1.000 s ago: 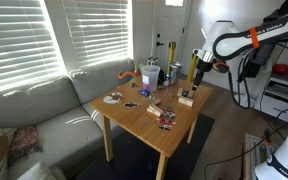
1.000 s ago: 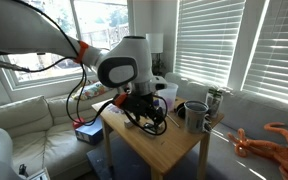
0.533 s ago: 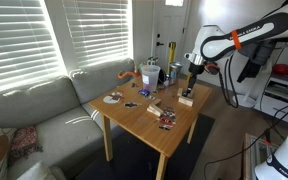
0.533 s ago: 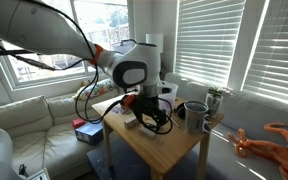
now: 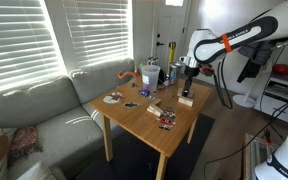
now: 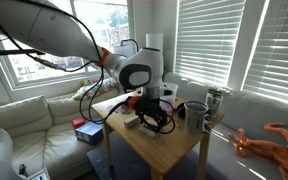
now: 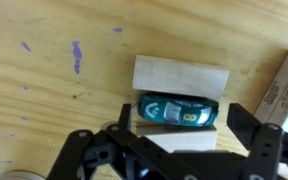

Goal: Put the toy car on the closest block, then put the block on the furthest block

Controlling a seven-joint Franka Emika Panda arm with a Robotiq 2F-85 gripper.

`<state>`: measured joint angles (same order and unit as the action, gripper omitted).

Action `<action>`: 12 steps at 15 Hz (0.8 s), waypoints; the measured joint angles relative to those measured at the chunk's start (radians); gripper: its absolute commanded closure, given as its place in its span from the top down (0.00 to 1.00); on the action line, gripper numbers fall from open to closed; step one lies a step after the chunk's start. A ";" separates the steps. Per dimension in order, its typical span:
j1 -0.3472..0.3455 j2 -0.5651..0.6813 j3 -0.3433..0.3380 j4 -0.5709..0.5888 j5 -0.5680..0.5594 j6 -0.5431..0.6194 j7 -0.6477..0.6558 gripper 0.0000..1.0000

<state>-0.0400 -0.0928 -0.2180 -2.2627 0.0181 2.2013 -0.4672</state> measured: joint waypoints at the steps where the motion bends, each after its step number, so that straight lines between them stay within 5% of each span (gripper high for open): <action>1: -0.001 0.005 0.002 0.003 0.000 -0.001 -0.001 0.79; 3: -0.004 0.012 0.005 0.007 0.000 -0.008 -0.005 0.56; 4: -0.006 0.014 0.006 0.011 0.000 -0.012 -0.008 0.53; 12: -0.016 0.020 0.008 0.030 0.000 -0.031 -0.015 0.53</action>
<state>-0.0560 -0.0731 -0.2100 -2.2331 0.0182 2.1700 -0.4820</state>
